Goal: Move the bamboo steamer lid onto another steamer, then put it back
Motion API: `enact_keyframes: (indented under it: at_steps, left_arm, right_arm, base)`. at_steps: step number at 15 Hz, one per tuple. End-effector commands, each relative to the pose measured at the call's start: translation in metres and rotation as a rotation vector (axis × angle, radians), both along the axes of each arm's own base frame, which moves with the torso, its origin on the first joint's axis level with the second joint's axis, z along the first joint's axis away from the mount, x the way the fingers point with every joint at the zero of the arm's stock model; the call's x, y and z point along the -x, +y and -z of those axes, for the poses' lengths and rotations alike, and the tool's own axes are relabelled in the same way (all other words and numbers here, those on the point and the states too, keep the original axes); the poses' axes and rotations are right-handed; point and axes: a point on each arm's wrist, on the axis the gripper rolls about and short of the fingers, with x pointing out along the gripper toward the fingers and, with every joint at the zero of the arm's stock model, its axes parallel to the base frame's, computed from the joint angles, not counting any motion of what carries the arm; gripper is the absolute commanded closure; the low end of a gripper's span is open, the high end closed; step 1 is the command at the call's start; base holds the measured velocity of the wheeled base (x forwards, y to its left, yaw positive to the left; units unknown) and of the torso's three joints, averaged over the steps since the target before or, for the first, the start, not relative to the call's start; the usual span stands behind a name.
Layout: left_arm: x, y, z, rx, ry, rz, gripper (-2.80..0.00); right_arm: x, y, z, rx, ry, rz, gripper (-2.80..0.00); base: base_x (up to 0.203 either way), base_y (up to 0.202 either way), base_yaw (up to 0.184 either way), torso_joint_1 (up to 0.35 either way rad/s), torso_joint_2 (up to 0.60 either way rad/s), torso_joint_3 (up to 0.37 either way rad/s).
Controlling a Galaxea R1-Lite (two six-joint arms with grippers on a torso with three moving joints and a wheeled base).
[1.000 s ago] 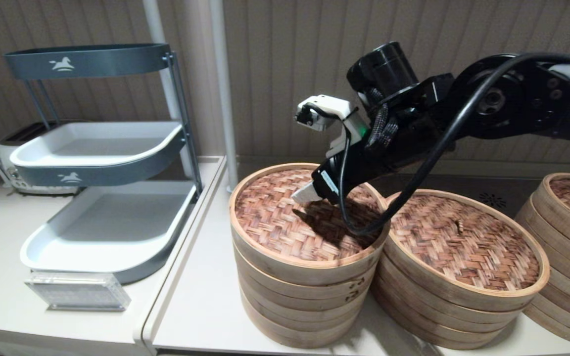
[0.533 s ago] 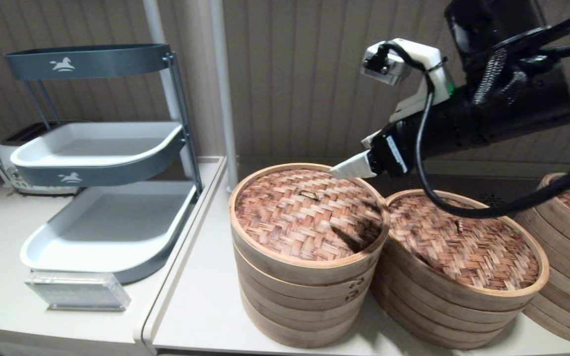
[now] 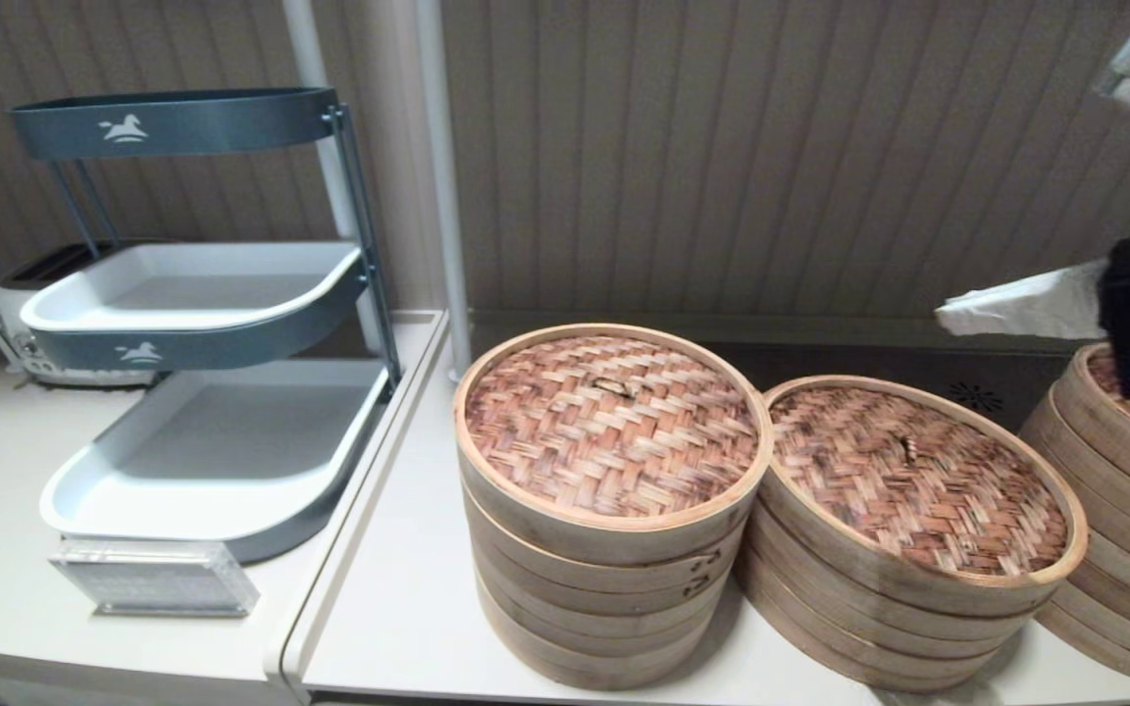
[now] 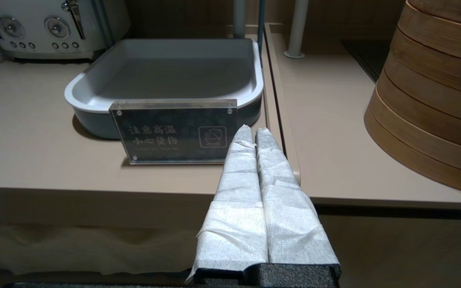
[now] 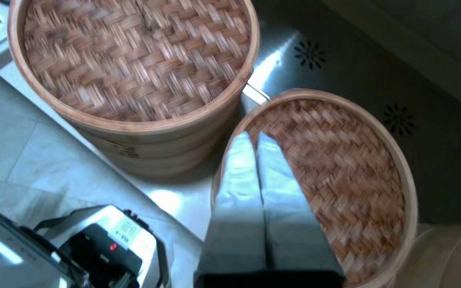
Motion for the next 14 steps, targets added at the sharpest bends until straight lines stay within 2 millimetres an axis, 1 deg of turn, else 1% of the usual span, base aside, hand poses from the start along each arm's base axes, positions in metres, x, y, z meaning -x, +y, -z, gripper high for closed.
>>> enact_keyframes:
  at_steps: [1, 4, 7, 9, 11, 14]
  left_arm:
    - [-0.002, 0.000, 0.008, -0.001, 0.026, -0.001, 0.00]
    - [-0.002, 0.000, 0.008, -0.001, 0.027, 0.000, 0.00]
    - [-0.002, 0.000, 0.008, -0.001, 0.027, 0.000, 0.00]
    - [-0.002, 0.000, 0.008, 0.000, 0.027, 0.000, 0.00]
    - [-0.002, 0.000, 0.008, -0.001, 0.026, 0.000, 0.00]
    - [-0.002, 0.000, 0.008, -0.001, 0.026, 0.000, 0.00]
  right_arm:
    - [0.040, -0.022, -0.002, -0.023, -0.057, 0.055, 0.00]
    - [0.073, -0.036, 0.009, -0.062, -0.065, 0.119, 0.00]
    - [0.098, -0.049, 0.028, -0.063, -0.064, 0.232, 0.00]
    - [0.113, -0.054, 0.048, -0.056, -0.043, 0.302, 0.00]
    - [0.127, -0.058, 0.074, -0.048, -0.013, 0.368, 0.00]
    - [0.145, -0.059, 0.108, -0.043, 0.017, 0.410, 0.00]
  base:
    - [0.000, 0.000, 0.000, 0.000, 0.00, 0.000]
    - [0.000, 0.000, 0.000, 0.000, 0.00, 0.000]
    - [0.000, 0.000, 0.000, 0.000, 0.00, 0.000]
    - [0.000, 0.000, 0.000, 0.000, 0.00, 0.000]
    - [0.000, 0.000, 0.000, 0.000, 0.00, 0.000]
    - [0.000, 0.000, 0.000, 0.000, 0.00, 0.000]
